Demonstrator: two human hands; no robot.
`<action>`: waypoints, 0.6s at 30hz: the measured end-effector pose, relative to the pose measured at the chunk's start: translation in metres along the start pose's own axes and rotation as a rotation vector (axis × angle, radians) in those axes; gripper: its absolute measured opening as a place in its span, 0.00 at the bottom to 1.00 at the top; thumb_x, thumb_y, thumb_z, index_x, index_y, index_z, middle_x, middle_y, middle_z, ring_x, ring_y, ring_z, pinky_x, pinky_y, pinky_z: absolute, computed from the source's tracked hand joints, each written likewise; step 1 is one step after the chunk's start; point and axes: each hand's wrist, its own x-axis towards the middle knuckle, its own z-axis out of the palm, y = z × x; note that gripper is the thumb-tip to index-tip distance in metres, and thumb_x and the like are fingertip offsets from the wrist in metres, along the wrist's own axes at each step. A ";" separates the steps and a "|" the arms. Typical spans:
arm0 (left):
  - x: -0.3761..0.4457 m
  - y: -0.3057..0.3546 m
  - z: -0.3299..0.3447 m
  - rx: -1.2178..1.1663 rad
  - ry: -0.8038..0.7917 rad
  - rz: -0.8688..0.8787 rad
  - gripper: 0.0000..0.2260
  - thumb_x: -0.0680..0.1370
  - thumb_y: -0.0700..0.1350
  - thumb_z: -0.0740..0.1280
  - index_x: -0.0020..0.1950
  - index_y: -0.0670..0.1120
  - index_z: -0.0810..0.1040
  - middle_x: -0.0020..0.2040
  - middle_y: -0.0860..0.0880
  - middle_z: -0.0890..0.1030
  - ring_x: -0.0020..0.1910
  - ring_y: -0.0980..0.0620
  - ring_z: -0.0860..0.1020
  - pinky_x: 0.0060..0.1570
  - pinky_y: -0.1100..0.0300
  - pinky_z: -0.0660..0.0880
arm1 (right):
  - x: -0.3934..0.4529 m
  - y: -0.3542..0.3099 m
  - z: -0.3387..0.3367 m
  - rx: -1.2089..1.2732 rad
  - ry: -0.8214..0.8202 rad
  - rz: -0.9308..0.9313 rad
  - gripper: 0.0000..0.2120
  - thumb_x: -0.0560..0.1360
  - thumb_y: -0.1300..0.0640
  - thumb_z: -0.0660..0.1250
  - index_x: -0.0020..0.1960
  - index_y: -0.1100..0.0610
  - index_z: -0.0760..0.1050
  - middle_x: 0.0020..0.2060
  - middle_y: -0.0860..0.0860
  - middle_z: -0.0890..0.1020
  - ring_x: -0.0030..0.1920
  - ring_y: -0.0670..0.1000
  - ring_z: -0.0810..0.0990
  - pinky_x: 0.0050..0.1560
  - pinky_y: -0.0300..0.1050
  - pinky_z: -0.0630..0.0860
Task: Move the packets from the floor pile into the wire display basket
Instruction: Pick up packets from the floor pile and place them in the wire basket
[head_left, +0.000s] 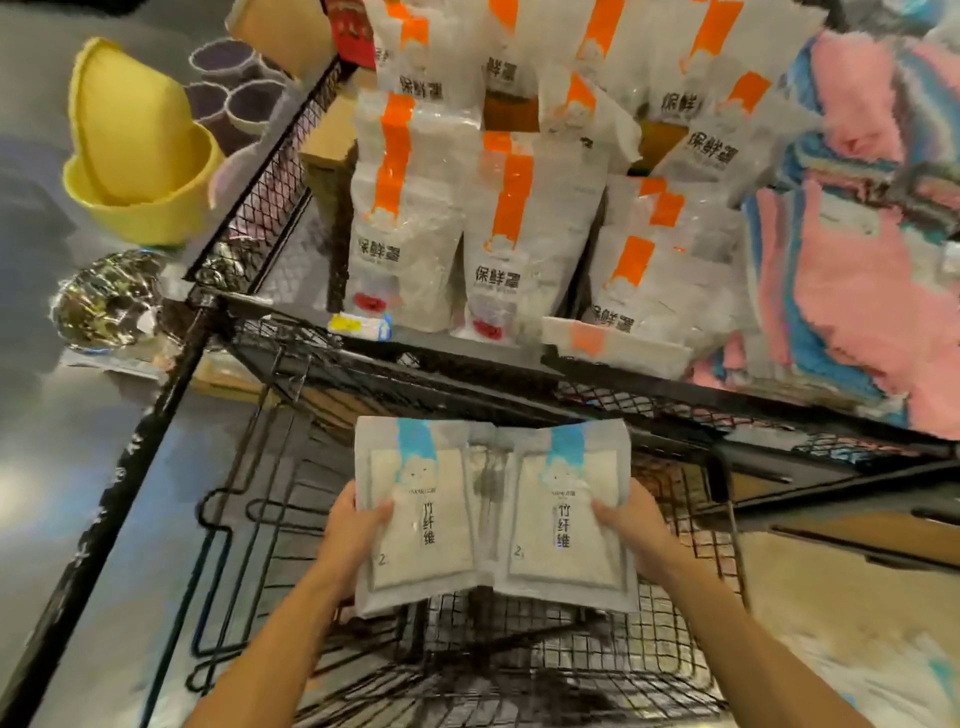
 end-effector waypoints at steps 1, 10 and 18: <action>0.013 0.001 0.000 0.011 -0.025 -0.007 0.16 0.79 0.35 0.69 0.64 0.47 0.75 0.56 0.44 0.84 0.54 0.43 0.84 0.54 0.40 0.81 | 0.005 0.001 0.008 -0.022 0.014 0.022 0.16 0.78 0.67 0.70 0.62 0.53 0.74 0.55 0.55 0.86 0.50 0.55 0.87 0.47 0.56 0.85; 0.108 -0.019 0.017 0.190 -0.162 -0.052 0.12 0.79 0.37 0.70 0.59 0.50 0.77 0.55 0.47 0.84 0.55 0.45 0.84 0.53 0.44 0.82 | 0.062 0.028 0.044 -0.223 0.199 0.179 0.14 0.79 0.62 0.70 0.63 0.57 0.73 0.54 0.56 0.83 0.49 0.55 0.86 0.45 0.56 0.86; 0.123 -0.048 0.030 0.822 0.025 0.196 0.24 0.82 0.49 0.66 0.76 0.53 0.63 0.60 0.45 0.73 0.55 0.44 0.76 0.52 0.44 0.79 | 0.071 0.037 0.061 -0.600 0.390 0.149 0.20 0.81 0.54 0.69 0.67 0.60 0.67 0.56 0.56 0.81 0.48 0.56 0.84 0.45 0.54 0.85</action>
